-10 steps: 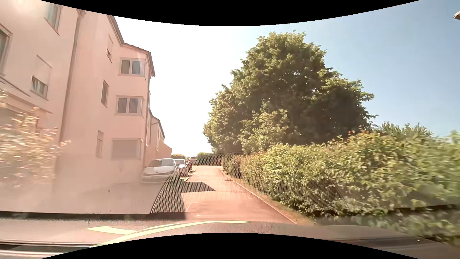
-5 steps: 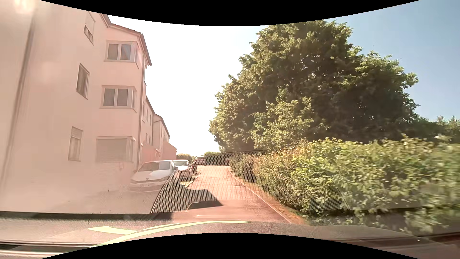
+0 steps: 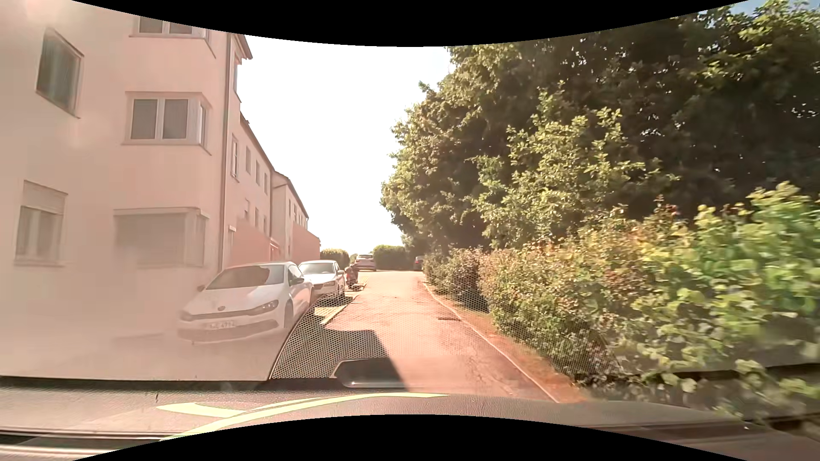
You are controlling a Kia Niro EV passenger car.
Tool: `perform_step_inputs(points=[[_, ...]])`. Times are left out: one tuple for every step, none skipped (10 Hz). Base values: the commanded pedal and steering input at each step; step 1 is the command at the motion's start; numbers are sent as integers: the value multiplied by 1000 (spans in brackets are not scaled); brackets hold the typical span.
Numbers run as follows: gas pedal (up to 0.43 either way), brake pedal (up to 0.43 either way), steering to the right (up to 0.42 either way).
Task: Follow the waypoints while adhering to traffic rules and regulations
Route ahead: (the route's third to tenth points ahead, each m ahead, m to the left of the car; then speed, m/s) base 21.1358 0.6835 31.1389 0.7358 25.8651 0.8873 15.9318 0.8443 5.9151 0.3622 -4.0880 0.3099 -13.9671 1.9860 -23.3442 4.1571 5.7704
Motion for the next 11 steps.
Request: perform_step_inputs(points=[[157,0,-22],[130,0,-14],[130,0,-12],[110,0,-11],[87,0,-12],[87,0,-12],[79,0,-11],[67,0,-10],[67,0,-10],[59,0,-11],[59,0,-16]])
